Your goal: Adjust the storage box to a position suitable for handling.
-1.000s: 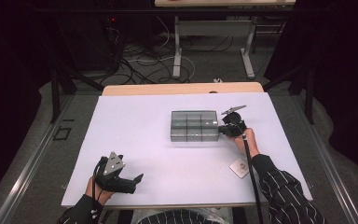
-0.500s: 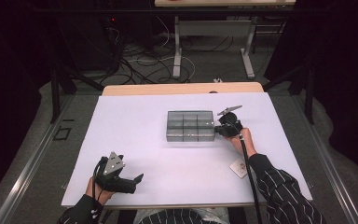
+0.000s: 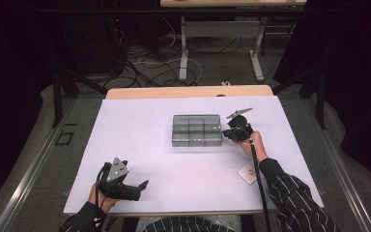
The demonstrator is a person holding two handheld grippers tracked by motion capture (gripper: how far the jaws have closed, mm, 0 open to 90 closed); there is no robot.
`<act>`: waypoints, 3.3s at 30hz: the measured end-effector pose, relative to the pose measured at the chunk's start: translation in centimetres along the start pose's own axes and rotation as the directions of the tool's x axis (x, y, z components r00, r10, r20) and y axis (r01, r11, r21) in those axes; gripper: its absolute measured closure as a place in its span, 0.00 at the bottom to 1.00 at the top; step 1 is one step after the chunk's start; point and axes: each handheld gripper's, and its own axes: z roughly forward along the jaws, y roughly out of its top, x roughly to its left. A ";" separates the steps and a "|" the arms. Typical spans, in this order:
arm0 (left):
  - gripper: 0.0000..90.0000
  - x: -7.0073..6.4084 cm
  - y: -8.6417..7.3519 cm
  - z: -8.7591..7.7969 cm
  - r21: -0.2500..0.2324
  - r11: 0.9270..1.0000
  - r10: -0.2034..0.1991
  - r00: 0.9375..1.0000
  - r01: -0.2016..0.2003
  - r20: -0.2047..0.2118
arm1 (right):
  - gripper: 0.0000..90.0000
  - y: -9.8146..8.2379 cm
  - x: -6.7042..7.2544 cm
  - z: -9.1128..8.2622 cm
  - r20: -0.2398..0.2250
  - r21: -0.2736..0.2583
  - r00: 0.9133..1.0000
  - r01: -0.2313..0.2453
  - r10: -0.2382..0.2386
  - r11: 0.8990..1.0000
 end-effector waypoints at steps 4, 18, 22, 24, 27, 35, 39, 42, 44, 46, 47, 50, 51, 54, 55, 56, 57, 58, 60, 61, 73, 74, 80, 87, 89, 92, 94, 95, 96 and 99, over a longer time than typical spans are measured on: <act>0.00 0.1 0.0 0.0 0.001 1.000 0.003 1.000 -0.003 -0.001 | 1.00 0.5 0.2 -1.2 0.002 -0.004 1.000 0.009 -0.009 1.000; 0.00 0.0 0.0 -0.1 0.003 1.000 0.005 1.000 -0.005 0.003 | 1.00 5.5 1.9 -2.2 0.002 -0.049 0.997 0.081 -0.081 0.996; 0.00 0.1 0.0 -0.1 0.001 1.000 0.008 1.000 -0.008 0.001 | 1.00 7.3 2.7 -0.5 -0.003 -0.055 0.996 0.089 -0.089 0.995; 0.00 0.1 0.0 -0.2 0.001 1.000 0.009 1.000 -0.009 0.003 | 1.00 7.7 2.9 -0.1 -0.004 -0.051 0.996 0.090 -0.090 0.995; 0.00 0.1 -0.1 -0.2 0.000 1.000 0.009 1.000 -0.009 0.006 | 1.00 9.1 3.3 1.5 0.020 -0.059 0.994 0.111 -0.110 0.992; 0.00 0.1 -0.1 -0.2 -0.003 1.000 0.003 1.000 -0.003 0.008 | 1.00 11.0 3.5 3.8 0.042 -0.023 0.994 0.098 -0.097 0.995; 0.00 0.1 -0.1 -0.2 -0.005 1.000 0.006 1.000 -0.006 0.004 | 1.00 11.5 3.6 5.3 0.042 0.000 0.995 0.091 -0.091 0.996; 0.00 0.1 -0.1 -0.3 -0.002 1.000 0.006 1.000 -0.006 0.006 | 1.00 11.8 3.9 6.2 0.052 0.026 0.995 0.080 -0.081 0.996; 0.00 0.2 -0.1 -0.3 0.000 1.000 0.009 1.000 -0.009 0.004 | 1.00 11.9 3.9 6.8 0.054 0.023 0.995 0.084 -0.085 0.996; 0.00 0.2 -0.1 -0.4 -0.001 1.000 0.006 1.000 -0.006 0.003 | 1.00 11.9 4.0 7.1 0.052 0.030 0.996 0.068 -0.070 0.997; 0.00 0.2 -0.2 -0.4 -0.005 1.000 0.006 1.000 -0.006 0.001 | 1.00 12.0 4.1 7.2 0.054 0.038 0.997 0.052 -0.054 0.998; 0.00 0.1 -0.2 -0.4 -0.005 1.000 0.006 1.000 -0.006 0.002 | 1.00 12.1 4.2 7.7 0.073 0.037 0.995 0.072 -0.075 0.997; 0.00 0.2 -0.2 -0.4 -0.005 1.000 0.008 1.000 -0.008 0.003 | 1.00 12.2 4.3 7.8 0.085 0.054 0.993 0.074 -0.079 0.996; 0.00 0.1 -0.2 -0.4 -0.005 1.000 0.008 1.000 -0.008 0.004 | 1.00 12.3 4.5 8.1 0.095 0.054 0.991 0.094 -0.099 0.994; 0.00 0.1 -0.2 -0.4 -0.006 1.000 0.007 1.000 -0.007 0.004 | 1.00 12.3 4.5 8.2 0.098 0.060 0.990 0.098 -0.104 0.993; 0.00 0.1 -0.2 -0.4 -0.006 1.000 0.007 1.000 -0.007 0.003 | 1.00 12.2 4.7 8.3 0.103 0.058 0.991 0.085 -0.090 0.995; 0.00 0.1 -0.2 -0.4 -0.008 1.000 0.002 1.000 -0.002 0.004 | 1.00 12.2 4.7 8.5 0.104 0.056 0.988 0.105 -0.110 0.993; 0.00 0.1 -0.2 -0.4 -0.007 1.000 0.003 1.000 -0.003 0.003 | 1.00 12.3 4.8 8.4 0.101 0.082 0.988 0.110 -0.118 0.990; 0.00 0.1 -0.2 -0.4 -0.009 1.000 0.001 1.000 -0.001 0.003 | 1.00 12.2 4.8 8.7 0.092 0.040 0.989 0.114 -0.118 0.993; 0.00 0.1 -0.2 -0.4 -0.008 1.000 0.001 1.000 -0.001 0.003 | 1.00 12.0 5.0 8.9 0.088 0.005 0.992 0.091 -0.091 0.996; 0.00 0.1 -0.2 -0.4 -0.007 1.000 0.004 1.000 -0.004 0.001 | 1.00 11.8 5.5 8.0 0.082 0.090 0.986 0.141 -0.148 0.986; 0.00 0.1 -0.2 -0.4 -0.007 1.000 0.004 1.000 -0.004 0.003 | 1.00 11.6 5.5 8.2 0.072 0.046 0.986 0.146 -0.149 0.988; 0.00 0.1 -0.2 -0.5 -0.005 1.000 0.006 1.000 -0.006 0.004 | 1.00 11.6 6.1 7.1 0.062 0.168 0.980 0.174 -0.187 0.970; 0.00 0.1 -0.2 -0.5 -0.003 1.000 0.008 1.000 -0.008 0.002 | 1.00 10.7 6.5 6.8 0.036 0.123 0.984 0.170 -0.175 0.978; 0.00 0.1 -0.2 -0.5 -0.004 1.000 0.007 1.000 -0.007 0.003 | 1.00 10.5 6.5 6.9 0.026 0.091 0.984 0.172 -0.175 0.981; 0.00 0.1 -0.2 -0.4 -0.007 1.000 0.006 1.000 -0.006 0.000 | 1.00 10.3 6.8 6.7 0.020 0.080 0.988 0.151 -0.153 0.985; 0.00 0.1 -0.2 -0.4 -0.008 1.000 0.004 1.000 -0.004 0.000 | 1.00 10.1 6.8 6.7 0.020 0.069 0.987 0.156 -0.157 0.985; 0.00 0.1 -0.2 -0.5 -0.004 1.000 0.005 1.000 -0.005 0.002 | 1.00 10.2 7.0 6.5 0.016 0.103 0.988 0.150 -0.152 0.983; 0.00 0.1 -0.2 -0.4 -0.008 1.000 0.004 1.000 -0.004 0.000 | 1.00 10.3 6.9 6.1 0.006 0.151 0.984 0.175 -0.178 0.973; 0.00 0.1 -0.2 -0.4 -0.009 1.000 0.004 1.000 -0.004 0.000 | 1.00 9.8 7.2 6.6 -0.002 0.056 0.986 0.167 -0.167 0.984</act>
